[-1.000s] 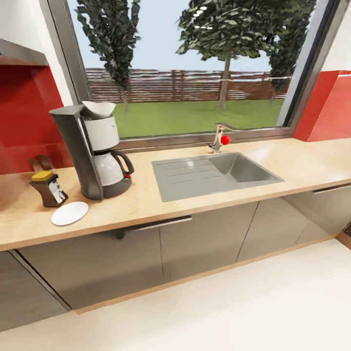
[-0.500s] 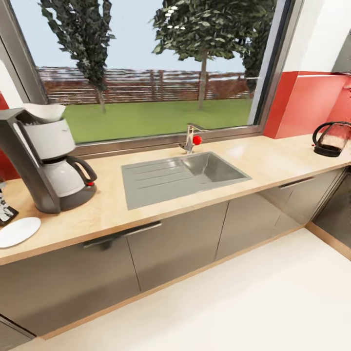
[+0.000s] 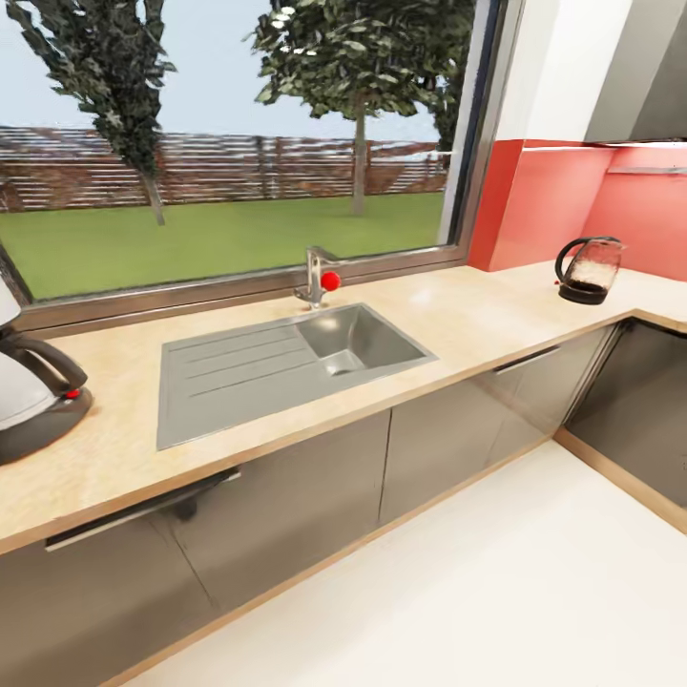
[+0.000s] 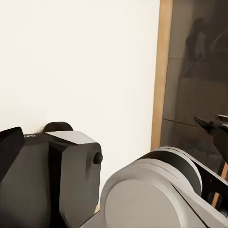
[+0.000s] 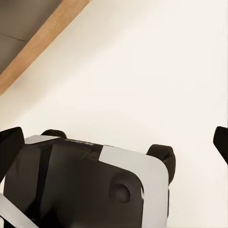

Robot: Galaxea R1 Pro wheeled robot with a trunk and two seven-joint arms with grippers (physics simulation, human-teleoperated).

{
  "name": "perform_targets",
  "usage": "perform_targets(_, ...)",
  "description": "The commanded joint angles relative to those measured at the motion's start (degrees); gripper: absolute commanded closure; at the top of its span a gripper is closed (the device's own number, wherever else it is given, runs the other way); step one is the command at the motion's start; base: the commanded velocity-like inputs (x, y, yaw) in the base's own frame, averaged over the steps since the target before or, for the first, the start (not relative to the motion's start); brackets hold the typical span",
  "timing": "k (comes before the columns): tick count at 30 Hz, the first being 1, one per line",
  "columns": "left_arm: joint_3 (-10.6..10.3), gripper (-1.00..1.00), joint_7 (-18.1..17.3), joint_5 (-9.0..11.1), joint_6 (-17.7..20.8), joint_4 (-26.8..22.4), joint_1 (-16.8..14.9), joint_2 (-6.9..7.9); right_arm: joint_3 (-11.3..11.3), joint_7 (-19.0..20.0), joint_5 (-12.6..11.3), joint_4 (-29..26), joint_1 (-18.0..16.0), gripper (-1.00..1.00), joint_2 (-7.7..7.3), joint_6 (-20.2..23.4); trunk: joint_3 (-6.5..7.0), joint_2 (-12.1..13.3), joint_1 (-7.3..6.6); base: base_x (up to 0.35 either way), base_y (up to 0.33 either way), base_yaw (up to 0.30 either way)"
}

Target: Set up a coffee station on the kitchen countertop: keep the coffee maker on the countertop, move the bottle of coffee from the kitchen shelf to the counter next to the coffee maker, place a paper coffee filter on top of the coffee maker, put the saucer next to the coffee maker with the coffee cup on the saucer, and place the electric kettle next to the coffee maker.

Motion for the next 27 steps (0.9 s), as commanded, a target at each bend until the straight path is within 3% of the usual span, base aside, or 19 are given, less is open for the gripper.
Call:
perform_targets(1,-0.5,-1.0,-0.2,0.6,0.6,0.0,0.0,0.03,0.5,0.1,-0.3,0.1,-0.1,-1.0,0.01,-0.4,-0.05,0.0,0.02,0.222,-0.263,-0.251)
perform_targets(7,-0.5,-1.0,-0.2,0.6,0.6,0.0,0.0,0.03,0.5,0.0,-0.3,0.1,-0.1,-1.0,0.01,-0.4,-0.05,0.0,0.02,0.221,-0.264,-0.228)
perform_targets(21,-0.5,-1.0,-0.2,0.6,0.6,0.0,0.0,0.03,0.5,-0.1,-0.3,0.1,-0.1,-1.0,0.09,-0.5,-0.03,0.0,0.02,0.219,-0.263,-0.052)
perform_targets(27,-0.5,-1.0,-0.2,0.6,0.6,0.0,0.0,0.03,0.5,-0.1,-0.3,0.1,-0.1,-1.0,0.09,-0.5,0.13,0.0,0.02,0.084,-0.092,-0.225)
